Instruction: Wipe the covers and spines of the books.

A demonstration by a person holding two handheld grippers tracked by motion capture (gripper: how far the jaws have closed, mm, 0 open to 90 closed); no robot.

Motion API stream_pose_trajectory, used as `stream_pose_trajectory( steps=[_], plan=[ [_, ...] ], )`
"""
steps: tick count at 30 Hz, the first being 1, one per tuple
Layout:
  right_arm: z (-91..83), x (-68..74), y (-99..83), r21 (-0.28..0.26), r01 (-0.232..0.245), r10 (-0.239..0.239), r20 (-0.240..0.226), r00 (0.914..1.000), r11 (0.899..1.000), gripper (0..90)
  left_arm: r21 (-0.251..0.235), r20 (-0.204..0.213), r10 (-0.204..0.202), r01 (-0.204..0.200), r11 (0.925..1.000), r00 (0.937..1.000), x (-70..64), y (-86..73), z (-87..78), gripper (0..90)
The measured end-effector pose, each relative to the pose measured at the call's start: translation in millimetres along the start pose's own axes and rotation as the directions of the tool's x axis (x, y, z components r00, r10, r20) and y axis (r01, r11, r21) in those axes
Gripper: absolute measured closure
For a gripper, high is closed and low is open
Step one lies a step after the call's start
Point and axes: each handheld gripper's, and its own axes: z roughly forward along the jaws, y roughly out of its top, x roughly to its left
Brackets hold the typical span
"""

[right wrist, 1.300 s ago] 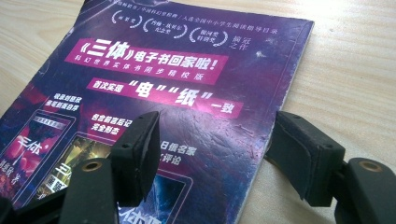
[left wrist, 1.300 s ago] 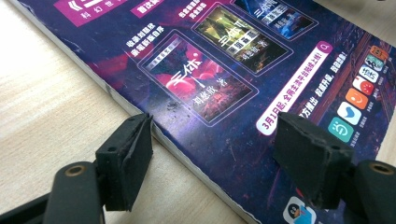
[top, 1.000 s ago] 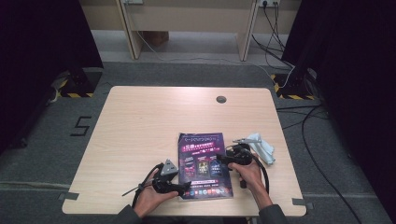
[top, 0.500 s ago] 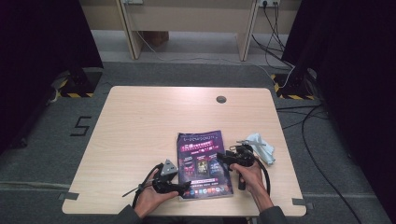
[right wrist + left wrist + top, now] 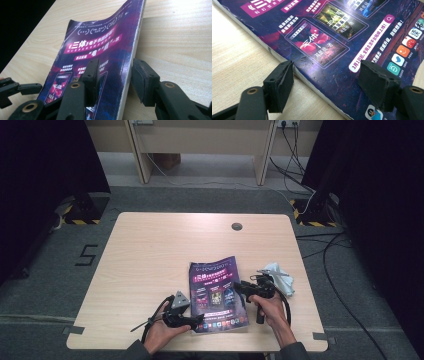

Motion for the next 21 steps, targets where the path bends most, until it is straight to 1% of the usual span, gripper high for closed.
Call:
stream_pose_trajectory(
  steps=[3, 6, 8, 9, 11, 13, 14, 15, 16, 17, 18, 19, 21],
  plan=[
    [-1.5, -2.2, 0.4, 0.014, 0.001, -0.001, -0.015, 0.9999, 1.000, 59.4, -0.004, -0.002, -0.002, 0.002, 1.0000, 1.0000, -0.2, -0.8, -0.2, 27.1],
    [-3.0, -1.4, -0.4, 0.026, 0.018, -0.018, -0.017, 0.9997, 1.000, 60.6, -0.003, 0.001, -0.001, 0.001, 1.0000, 1.0000, 0.1, -0.4, -0.2, 27.1],
    [-4.3, -1.9, 0.1, 0.021, 0.007, -0.007, -0.026, 0.9996, 1.000, 61.6, -0.005, 0.000, 0.000, 0.000, 1.0000, 1.0000, 0.3, -1.1, -0.4, 27.1],
    [-4.5, -1.8, 0.3, 0.021, 0.010, -0.009, -0.031, 0.9995, 1.000, 61.6, -0.002, 0.000, 0.000, 0.000, 1.0000, 1.0000, 0.3, -0.8, -0.5, 27.1],
    [-4.5, -2.3, 0.0, 0.034, 0.011, -0.010, -0.034, 0.9994, 0.999, 61.6, 0.003, 0.001, 0.002, -0.002, 1.0000, 1.0000, 0.3, 0.1, -0.2, 27.1],
    [-4.3, -2.4, -0.7, 0.053, 0.004, -0.002, -0.039, 0.9992, 0.999, 61.7, -0.005, -0.005, -0.002, 0.002, 1.0000, 1.0000, -0.3, -0.9, -0.2, 27.1],
    [-4.0, -2.4, -1.2, 0.068, 0.007, -0.003, -0.059, 0.9983, 0.998, 64.4, -0.006, -0.005, -0.001, 0.001, 1.0000, 1.0000, -0.3, -0.9, -0.1, 27.1],
    [-2.4, -0.5, -2.9, 0.089, -0.001, 0.011, -0.107, 0.9942, 0.996, 65.9, -0.007, -0.002, 0.000, 0.000, 1.0000, 1.0000, 0.1, -0.4, 0.3, 27.1],
    [0.3, 3.1, -5.2, 0.098, 0.006, 0.006, -0.131, 0.9914, 0.995, 67.9, -0.006, -0.001, 0.001, -0.001, 1.0000, 1.0000, 0.9, 0.0, 0.6, 27.1],
    [1.8, 7.9, -5.2, 0.086, 0.027, -0.018, -0.102, 0.9947, 0.996, 67.9, -0.006, -0.004, -0.002, 0.002, 1.0000, 1.0000, 1.0, 0.1, 0.7, 27.2],
    [2.5, 11.5, -3.0, 0.083, 0.060, -0.052, -0.089, 0.9947, 0.995, 67.7, -0.008, -0.005, -0.002, 0.002, 1.0000, 1.0000, 1.0, -0.4, 0.4, 27.2],
    [2.4, 13.9, -0.7, 0.084, 0.084, -0.076, -0.091, 0.9929, 0.993, 67.5, -0.010, -0.004, -0.002, 0.002, 0.9999, 1.0000, 1.3, -0.9, 0.2, 27.2],
    [0.0, 16.0, 1.1, 0.099, 0.116, -0.108, -0.087, 0.9904, 0.988, 67.5, -0.007, 0.000, 0.000, 0.000, 1.0000, 1.0000, 1.7, -0.2, 0.5, 27.2]
  ],
)
